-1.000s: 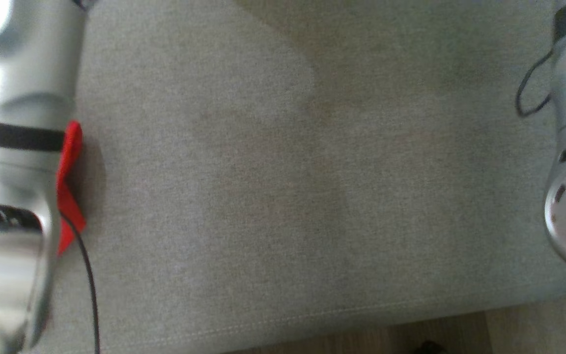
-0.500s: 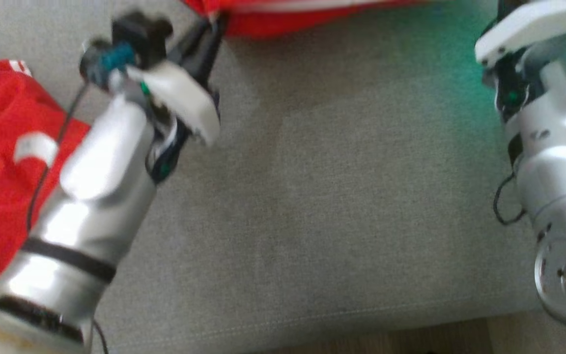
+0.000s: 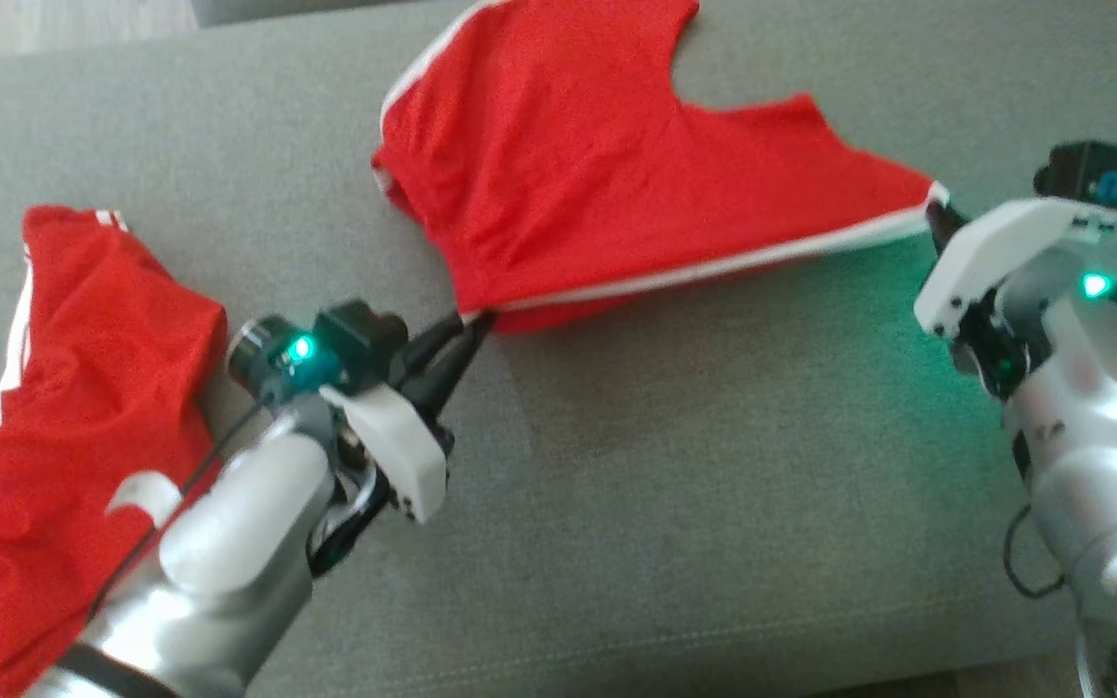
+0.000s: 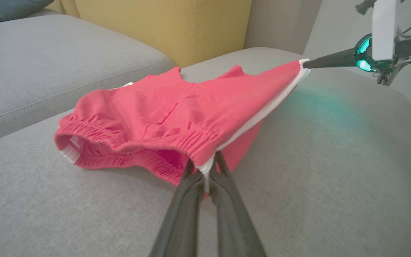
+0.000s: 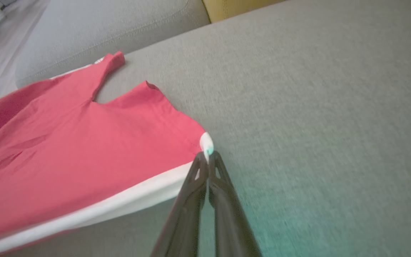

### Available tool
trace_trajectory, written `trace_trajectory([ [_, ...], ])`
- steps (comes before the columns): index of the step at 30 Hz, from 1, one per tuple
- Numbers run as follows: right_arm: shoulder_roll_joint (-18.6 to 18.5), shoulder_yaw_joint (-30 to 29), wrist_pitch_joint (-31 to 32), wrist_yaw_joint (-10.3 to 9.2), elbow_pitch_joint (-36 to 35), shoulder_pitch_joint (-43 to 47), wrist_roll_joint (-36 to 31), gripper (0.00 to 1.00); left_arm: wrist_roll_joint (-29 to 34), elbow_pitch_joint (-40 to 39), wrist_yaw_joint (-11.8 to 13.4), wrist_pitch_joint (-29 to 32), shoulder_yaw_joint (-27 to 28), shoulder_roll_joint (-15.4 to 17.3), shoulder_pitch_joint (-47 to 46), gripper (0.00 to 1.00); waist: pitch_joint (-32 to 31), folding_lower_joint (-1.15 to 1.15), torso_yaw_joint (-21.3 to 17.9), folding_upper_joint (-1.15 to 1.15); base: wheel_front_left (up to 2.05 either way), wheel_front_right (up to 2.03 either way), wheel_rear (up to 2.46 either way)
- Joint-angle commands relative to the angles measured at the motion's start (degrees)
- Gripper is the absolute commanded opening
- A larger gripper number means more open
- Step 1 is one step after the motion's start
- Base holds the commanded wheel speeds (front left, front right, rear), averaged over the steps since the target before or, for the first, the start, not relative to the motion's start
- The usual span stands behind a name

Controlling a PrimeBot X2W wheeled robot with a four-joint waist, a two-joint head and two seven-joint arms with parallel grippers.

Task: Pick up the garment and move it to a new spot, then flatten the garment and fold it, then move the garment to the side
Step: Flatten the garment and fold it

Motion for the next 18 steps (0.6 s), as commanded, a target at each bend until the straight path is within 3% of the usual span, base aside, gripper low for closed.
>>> trace_trajectory([
  [1, -0.67, 1.2, 0.26, -0.05, -2.03, 0.04, 0.5, 0.0, 0.47, -1.67, 0.09, -0.69, 1.8, 2.29, -1.33, 0.0, -1.35, 0.0, -0.17, 0.0, 0.0, 0.0, 0.0],
  [18, -10.0, 11.13, 16.57, -0.05, -20.15, 18.81, 12.19, 0.0, 1.27, -9.01, 0.09, 0.02, -3.56, 3.8, 12.24, 0.0, -11.4, 0.0, -1.08, 0.0, 0.0, 0.0, 0.0],
])
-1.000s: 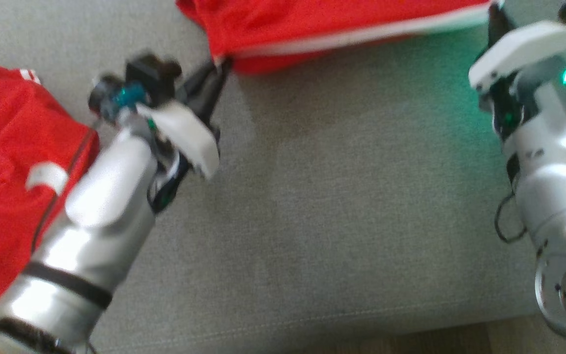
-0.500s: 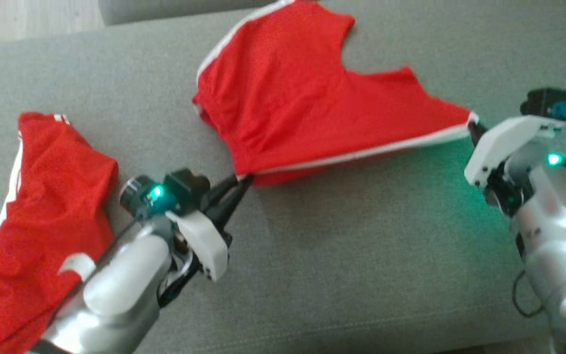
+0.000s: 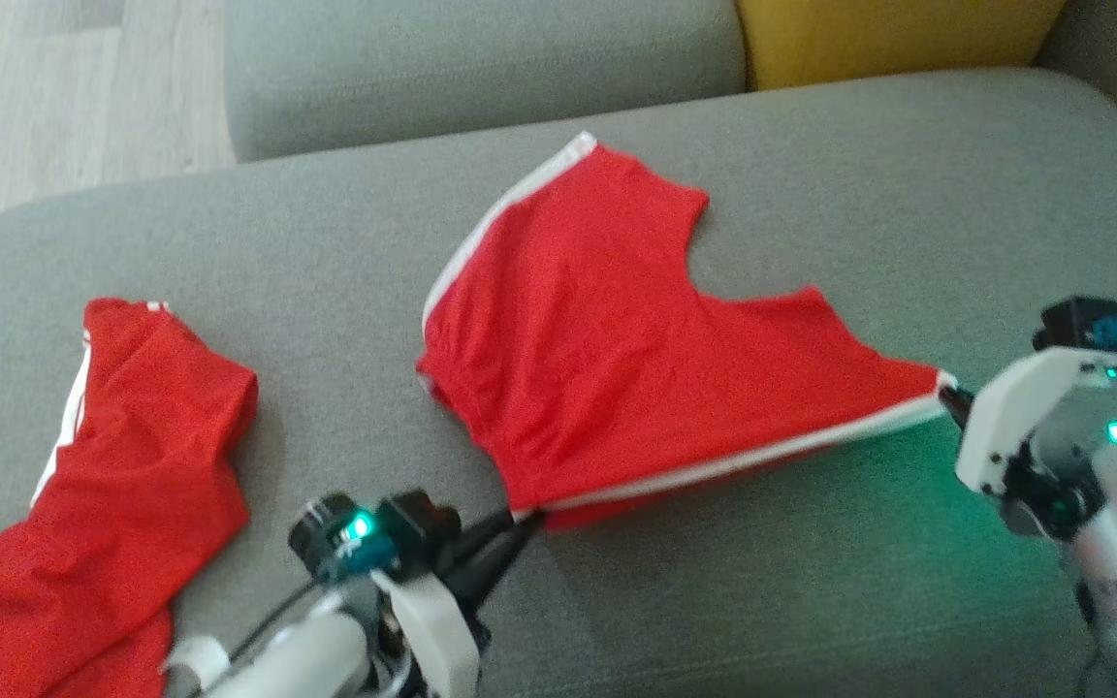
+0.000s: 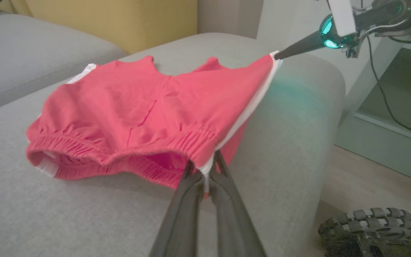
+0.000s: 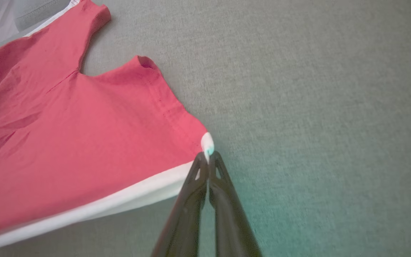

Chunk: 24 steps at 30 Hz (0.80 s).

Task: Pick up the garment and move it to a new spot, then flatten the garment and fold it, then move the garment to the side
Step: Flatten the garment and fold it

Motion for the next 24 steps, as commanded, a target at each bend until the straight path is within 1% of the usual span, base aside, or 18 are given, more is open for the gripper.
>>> trace_trajectory([
  [1, -2.7, 0.88, 1.62, -0.05, -4.22, 1.0, 1.39, 0.0, 0.21, -3.02, 0.09, 0.31, 1.34, 2.23, -0.84, 0.0, -1.24, 0.0, -0.43, 0.0, 0.0, 0.0, 0.0],
  [4, -5.3, 0.34, 5.46, -0.05, -9.64, 4.71, 3.1, 0.0, -0.58, -6.69, 0.52, 1.86, 0.49, 2.92, 1.62, 0.0, -2.07, 0.0, -0.65, 0.0, 0.0, 0.0, 0.0],
  [8, -8.78, -1.07, 12.75, -0.05, -18.58, 10.59, 5.2, 0.0, -2.14, -12.33, 0.8, 4.91, -0.65, 4.17, 4.47, 0.0, -2.46, 0.0, -0.62, 0.0, 0.0, 0.0, 0.0],
  [12, -11.43, -5.85, 18.32, -0.05, -27.32, 15.26, 5.77, 0.0, -3.15, -17.45, 1.35, 7.11, -0.61, 5.44, 5.04, 0.0, -2.13, 0.0, -0.19, 0.0, 0.0, 0.0, 0.0],
  [13, -11.5, -7.39, 18.97, -0.05, -29.13, 15.82, 5.22, 0.0, -3.21, -18.34, 1.69, 7.37, -0.28, 5.67, 4.77, 0.0, -1.92, 0.0, 0.02, 0.0, 0.0, 0.0, 0.0],
  [15, -10.54, -10.51, 19.9, -0.05, -32.24, 16.25, 3.81, 0.0, -3.4, -19.47, 2.46, 7.64, 0.67, 5.95, 3.98, 0.0, -1.48, 0.0, 0.56, 0.0, 0.0, 0.0, 0.0],
  [16, -10.54, -10.51, 19.9, -0.05, -32.24, 16.25, 3.81, 0.0, -3.4, -19.47, 2.46, 7.64, 0.67, 5.95, 3.98, 0.0, -1.48, 0.0, 0.56, 0.0, 0.0, 0.0, 0.0],
  [20, -7.14, -14.92, 21.77, -0.05, -37.1, 14.91, 0.22, 0.0, -4.21, -20.43, 3.35, 7.86, 2.54, 5.84, 2.11, 0.0, -0.17, 0.0, 2.07, 0.0, 0.0, 0.0, 0.0],
  [24, -4.51, -17.21, 23.11, -0.05, -39.76, 11.31, -3.59, 0.0, -4.87, -20.47, 3.7, 7.94, 4.17, 5.38, -0.35, 0.0, 2.1, 0.0, 4.19, 0.0, 0.0, 0.0, 0.0],
])
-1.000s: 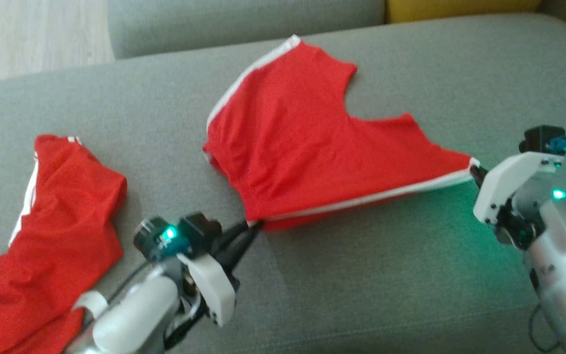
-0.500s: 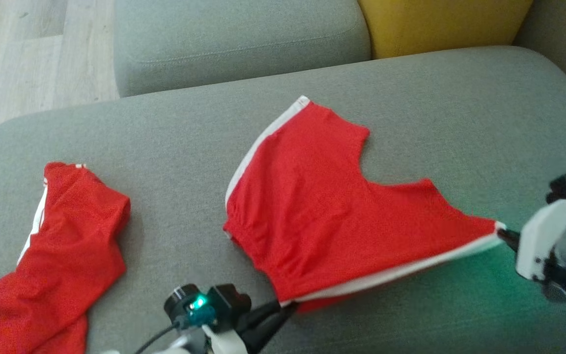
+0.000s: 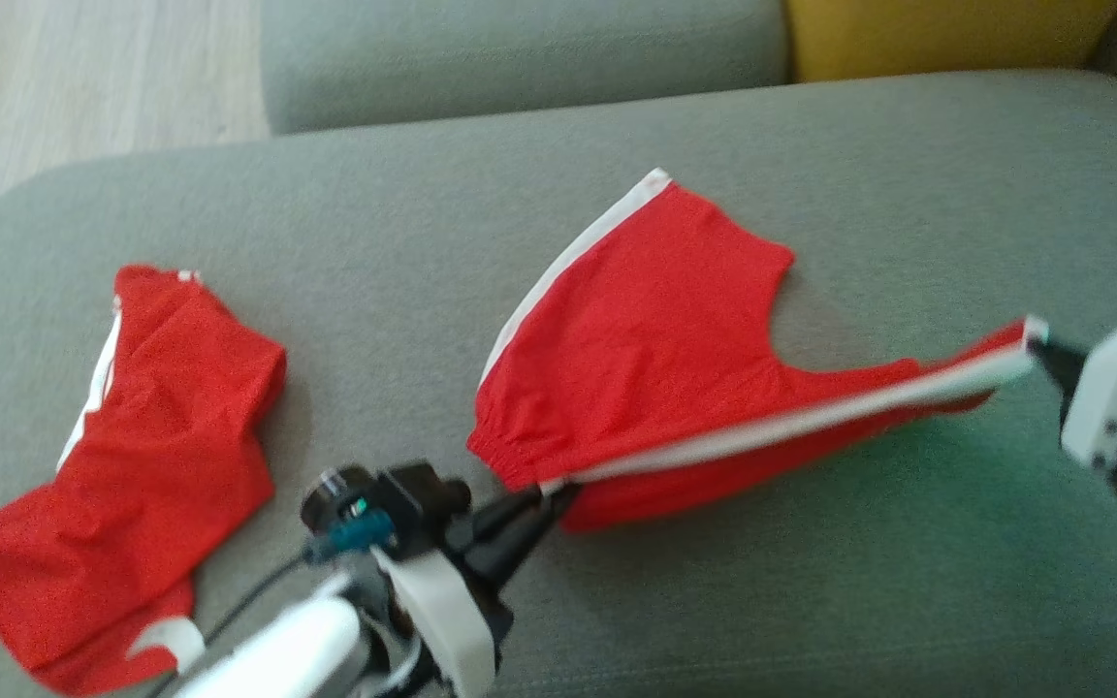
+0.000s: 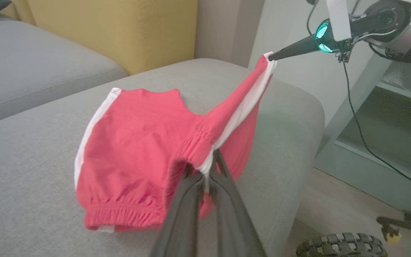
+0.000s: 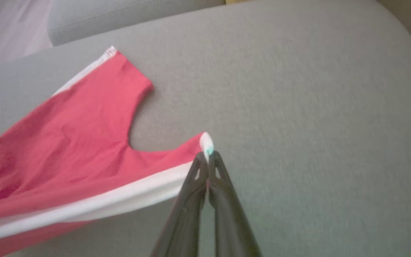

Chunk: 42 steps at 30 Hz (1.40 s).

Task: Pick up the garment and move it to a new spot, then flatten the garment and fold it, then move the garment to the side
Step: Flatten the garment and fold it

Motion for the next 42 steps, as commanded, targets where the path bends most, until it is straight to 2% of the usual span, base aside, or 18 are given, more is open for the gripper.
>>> trace_trajectory([
  [1, -0.87, -0.01, 0.27, -0.05, -2.62, -4.14, -0.75, 0.0, -0.56, -1.53, 0.6, -0.19, 3.19, 0.85, -3.59, 0.0, 1.58, 0.0, 1.54, 0.0, 0.0, 0.0, 0.0],
  [9, 0.28, 2.15, -1.78, -0.05, 1.22, -14.92, -5.99, 0.0, -1.86, 2.07, 0.33, -0.8, 5.46, -1.91, -9.24, 0.0, 6.7, 0.0, 5.95, 0.0, 0.0, 0.0, 0.0],
  [21, -0.43, 10.2, -9.85, -0.05, 14.44, -31.14, -10.01, 0.0, -1.16, 10.23, -0.79, -2.44, 5.31, -5.94, -16.74, 0.0, 15.01, 0.0, 11.81, 0.0, 0.0, 0.0, 0.0],
  [30, -0.02, 14.81, -17.37, -0.05, 25.54, -39.88, -12.13, 0.0, -0.98, 16.6, -1.86, -4.38, 3.6, -9.04, -20.42, 0.0, 18.76, 0.0, 14.24, 0.0, 0.0, 0.0, 0.0],
  [31, 0.1, 15.2, -18.54, -0.05, 26.54, -40.66, -12.28, 0.0, -0.86, 17.25, -1.94, -4.62, 3.42, -9.3, -20.82, 0.04, 19.05, 0.0, 14.33, 0.0, 0.0, 0.0, 0.0],
  [32, 0.24, 15.49, -20.0, -0.05, 27.56, -41.41, -12.43, 0.42, -0.76, 17.95, -1.99, -4.87, 3.29, -9.53, -21.19, 0.18, 19.26, 0.0, 14.37, 0.0, 0.0, 0.0, 0.0],
  [33, 0.45, 15.52, -21.38, -0.05, 28.72, -42.09, -12.53, 1.0, -0.72, 18.66, -2.03, -5.1, 3.23, -9.75, -21.48, 0.38, 19.39, 0.0, 14.36, 0.0, 0.0, 0.0, 0.0],
  [34, 0.71, 15.59, -22.74, -0.05, 29.85, -42.71, -12.72, 1.0, -0.72, 19.36, -2.05, -5.33, 3.24, -9.92, -21.7, 0.85, 19.47, 0.0, 14.29, 0.0, 0.0, 0.0, 0.0],
  [35, 0.98, 15.62, -23.98, -0.05, 31.07, -43.27, -12.96, 1.0, -0.71, 20.05, -2.02, -5.55, 3.31, -10.05, -21.86, 1.0, 19.46, 0.0, 14.15, 0.0, 0.0, 0.0, 0.0],
  [42, 1.89, 16.12, -30.97, -0.05, 37.44, -44.27, -13.81, 1.0, -0.42, 23.24, -1.69, -6.68, 3.46, -10.1, -21.96, 1.0, 17.59, 0.0, 12.34, 0.0, 0.0, 0.0, 0.0],
])
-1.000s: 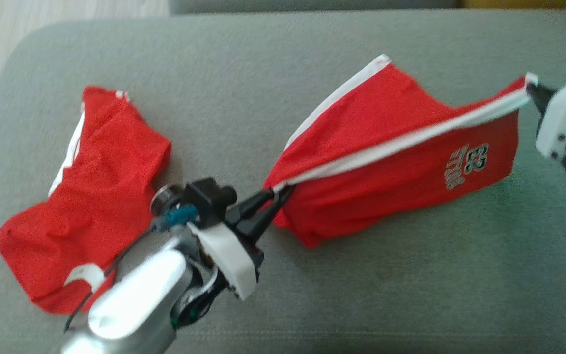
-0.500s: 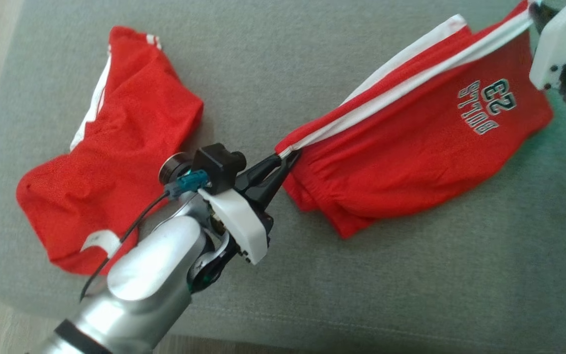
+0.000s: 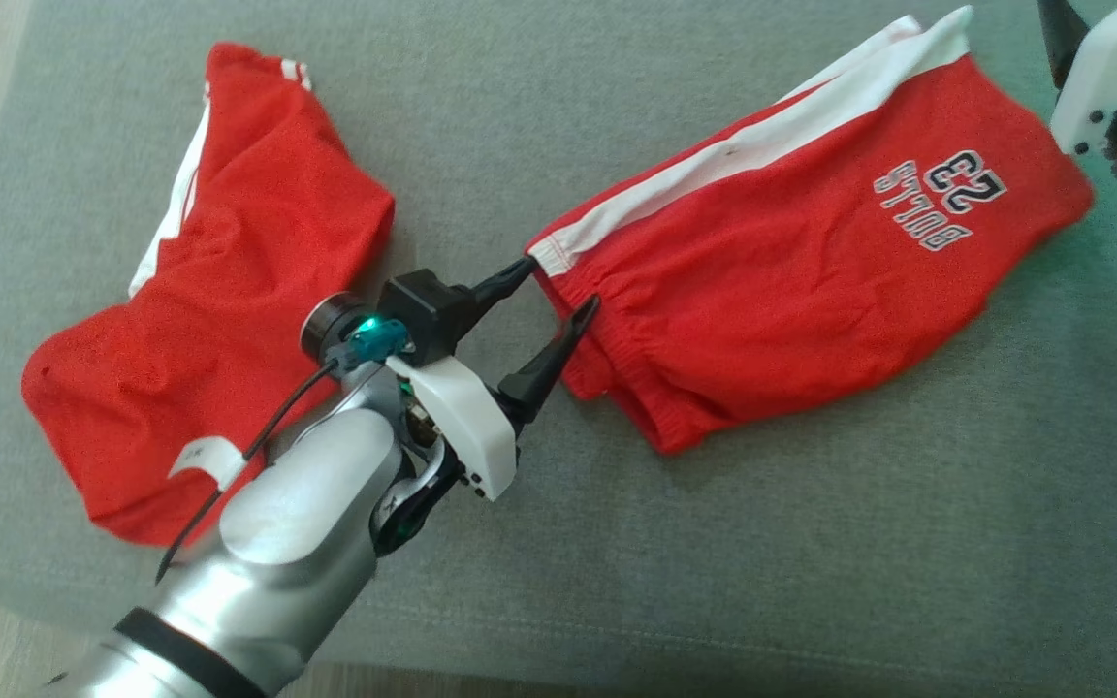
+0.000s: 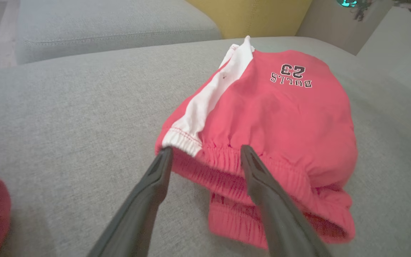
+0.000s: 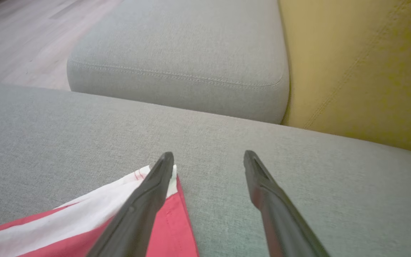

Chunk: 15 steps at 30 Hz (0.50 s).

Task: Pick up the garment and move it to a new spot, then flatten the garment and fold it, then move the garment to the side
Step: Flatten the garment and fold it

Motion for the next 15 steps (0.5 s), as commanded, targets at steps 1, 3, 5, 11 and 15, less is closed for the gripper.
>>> trace_trajectory([
  [1, 0.76, 0.45, -1.5, -0.05, -1.18, -1.25, -0.52, 1.0, 0.56, -1.08, 0.44, -0.67, 2.33, 1.0, -2.04, 1.0, -1.1, 0.0, -0.92, 0.0, 0.0, 0.0, 0.0],
  [3, 1.28, -0.56, -6.35, -0.05, 0.28, -0.7, 0.6, 1.0, 0.38, -0.47, 0.94, -1.18, 2.8, 1.28, -1.41, 1.0, -2.97, 0.0, -2.16, 0.0, 0.0, 0.0, 0.0],
  [5, 1.88, -0.69, -9.74, -0.05, 0.5, 0.24, 1.66, 1.0, 0.06, -0.35, 1.47, -1.51, 3.42, 1.56, -0.74, 1.0, -4.45, 0.0, -3.14, 0.0, 0.0, 0.0, 0.0],
  [11, 3.0, 0.99, -18.07, -0.05, -1.72, 5.69, 5.83, 1.0, -1.25, -1.49, 4.17, -2.31, 6.52, 2.72, 2.18, 1.0, -9.25, 0.0, -6.25, 0.0, 0.0, 0.0, 0.0],
  [15, 2.89, 2.89, -22.22, -0.05, -5.41, 10.48, 8.51, 1.0, -2.4, -3.5, 6.74, -2.6, 9.9, 3.36, 4.72, 1.0, -12.16, 0.0, -8.12, 0.0, 0.0, 0.0, 0.0],
])
